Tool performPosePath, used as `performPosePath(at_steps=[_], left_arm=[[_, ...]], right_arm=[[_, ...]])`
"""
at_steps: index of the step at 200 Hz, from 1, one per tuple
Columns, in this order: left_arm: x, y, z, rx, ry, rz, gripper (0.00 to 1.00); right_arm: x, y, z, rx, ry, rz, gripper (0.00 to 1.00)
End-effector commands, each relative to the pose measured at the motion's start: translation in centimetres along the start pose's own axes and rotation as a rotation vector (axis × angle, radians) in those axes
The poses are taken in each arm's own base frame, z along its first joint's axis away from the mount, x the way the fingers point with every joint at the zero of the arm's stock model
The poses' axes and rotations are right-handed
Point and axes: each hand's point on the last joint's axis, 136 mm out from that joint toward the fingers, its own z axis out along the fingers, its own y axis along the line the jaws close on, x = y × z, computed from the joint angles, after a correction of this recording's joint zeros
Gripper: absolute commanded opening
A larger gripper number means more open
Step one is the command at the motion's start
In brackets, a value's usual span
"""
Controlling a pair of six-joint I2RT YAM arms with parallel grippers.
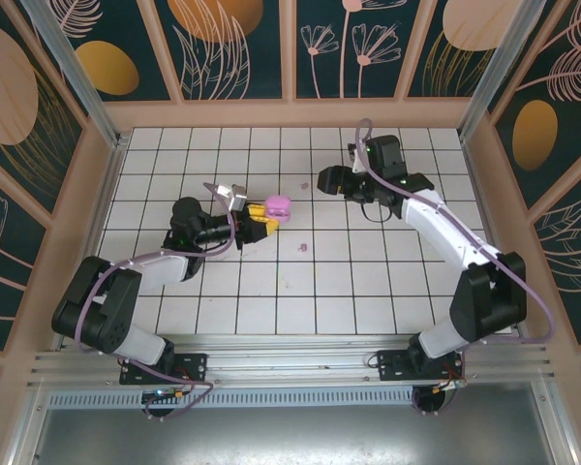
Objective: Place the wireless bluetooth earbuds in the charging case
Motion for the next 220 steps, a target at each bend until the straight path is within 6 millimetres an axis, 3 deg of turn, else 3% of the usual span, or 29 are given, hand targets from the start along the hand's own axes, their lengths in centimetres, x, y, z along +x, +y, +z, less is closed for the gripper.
performPosePath(at_steps=[1, 41, 74, 95, 147, 180, 220], left_arm=[[-1.7, -0.3, -0.4, -0.019, -0.022, 0.079, 0.00], [-1.9, -0.8, -1.2, -0.045, -0.022, 0.100, 0.00], [-1.9, -1.0, -1.7, -0.057, -0.017, 0.108, 0.00], [-2.1, -1.1, -1.8, -0.062, -0.021, 0.111, 0.00], [-1.9, -1.5, -2.1, -0.066, -0.020, 0.115, 0.00], [-1.9, -1.6, -2.2, -0.069, -0.021, 0.117, 0.00], [-1.9, -1.7, -2.3, -0.071, -0.019, 0.120, 0.00]], right_arm=[[1.4, -2.2, 1.9, 0.088, 0.047, 0.089, 0.65], [6.5, -3.1, 5.0, 0.115, 0.145, 0.149, 0.61], [6.5, -4.5, 6.7, 0.165, 0.162, 0.163, 0.58], [7.2, -4.1, 7.9, 0.187, 0.204, 0.147, 0.55], [12.3, -4.0, 9.0, 0.231, 0.297, 0.122, 0.45], [14.3, -4.0, 9.7, 0.270, 0.349, 0.103, 0.39], [15.6, -5.0, 9.9, 0.340, 0.370, 0.093, 0.39]])
